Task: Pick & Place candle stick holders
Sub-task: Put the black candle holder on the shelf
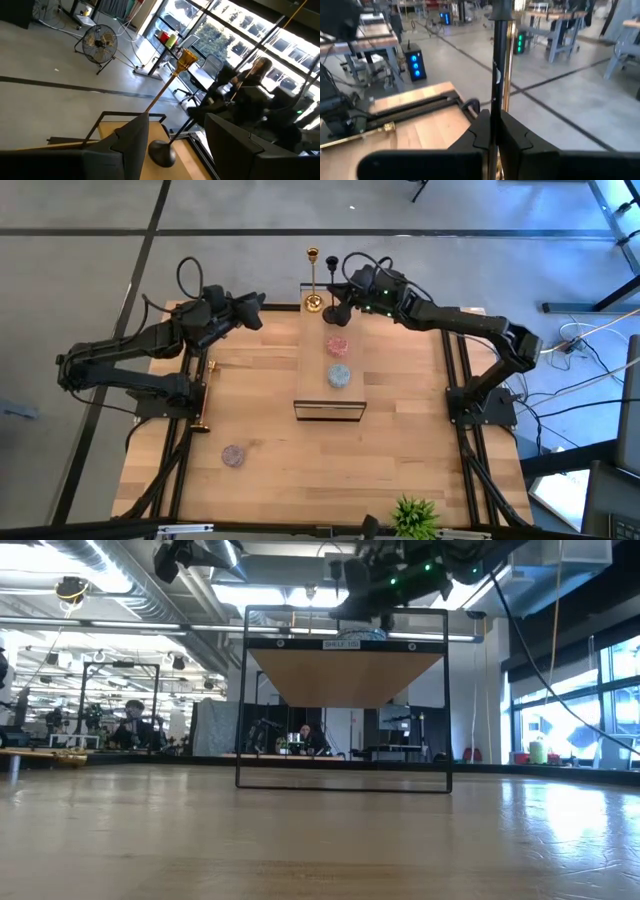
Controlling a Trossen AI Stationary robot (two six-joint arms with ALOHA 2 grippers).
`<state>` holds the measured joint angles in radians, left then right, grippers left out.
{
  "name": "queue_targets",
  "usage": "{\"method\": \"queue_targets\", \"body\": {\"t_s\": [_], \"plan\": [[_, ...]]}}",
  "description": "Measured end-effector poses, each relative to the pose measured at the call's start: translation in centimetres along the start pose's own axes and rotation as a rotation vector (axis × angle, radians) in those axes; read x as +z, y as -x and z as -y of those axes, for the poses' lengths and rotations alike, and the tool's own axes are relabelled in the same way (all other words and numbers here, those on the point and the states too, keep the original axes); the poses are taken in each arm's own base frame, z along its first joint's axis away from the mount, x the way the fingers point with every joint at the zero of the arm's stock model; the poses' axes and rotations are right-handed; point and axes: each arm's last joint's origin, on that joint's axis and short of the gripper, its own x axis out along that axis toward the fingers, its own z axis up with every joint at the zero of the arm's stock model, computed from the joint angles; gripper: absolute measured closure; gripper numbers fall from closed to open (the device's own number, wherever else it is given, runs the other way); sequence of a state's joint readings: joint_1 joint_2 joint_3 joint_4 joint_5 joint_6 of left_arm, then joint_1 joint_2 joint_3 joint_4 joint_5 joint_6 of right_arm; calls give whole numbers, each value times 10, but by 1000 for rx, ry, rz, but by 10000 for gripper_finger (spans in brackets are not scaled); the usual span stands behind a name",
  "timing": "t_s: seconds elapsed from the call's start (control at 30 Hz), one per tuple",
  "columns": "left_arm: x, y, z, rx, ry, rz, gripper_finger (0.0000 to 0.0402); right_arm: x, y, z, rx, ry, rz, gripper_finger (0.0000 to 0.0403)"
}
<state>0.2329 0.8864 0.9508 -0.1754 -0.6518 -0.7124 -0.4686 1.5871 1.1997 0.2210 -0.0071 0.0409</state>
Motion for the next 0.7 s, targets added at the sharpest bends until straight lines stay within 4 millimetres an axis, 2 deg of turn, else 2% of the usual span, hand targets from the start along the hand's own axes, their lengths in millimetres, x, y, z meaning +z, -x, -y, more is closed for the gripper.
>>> {"method": "queue_targets", "body": {"t_s": [0.47, 0.7], "plan": [[1, 0, 2, -30, 11, -6, 212, -5, -3, 0, -43, 4, 2, 388], [1, 0, 2, -45, 21, -16, 212, -22, -2, -1, -58, -40, 21, 388]]}}
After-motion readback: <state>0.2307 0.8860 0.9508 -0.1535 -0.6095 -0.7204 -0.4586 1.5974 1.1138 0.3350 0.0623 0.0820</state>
